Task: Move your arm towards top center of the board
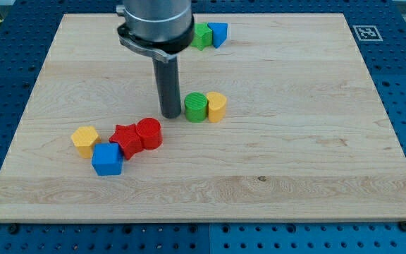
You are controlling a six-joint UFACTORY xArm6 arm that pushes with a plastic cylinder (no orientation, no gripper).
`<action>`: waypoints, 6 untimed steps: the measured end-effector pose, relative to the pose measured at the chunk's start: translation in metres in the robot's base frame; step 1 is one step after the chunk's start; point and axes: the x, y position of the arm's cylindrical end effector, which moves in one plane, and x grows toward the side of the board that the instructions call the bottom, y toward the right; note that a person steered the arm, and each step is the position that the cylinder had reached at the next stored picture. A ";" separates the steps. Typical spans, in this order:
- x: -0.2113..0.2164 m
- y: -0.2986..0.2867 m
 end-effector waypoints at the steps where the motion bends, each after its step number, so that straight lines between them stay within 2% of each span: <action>1: -0.016 -0.004; 5: -0.028 -0.028; 6: -0.051 -0.047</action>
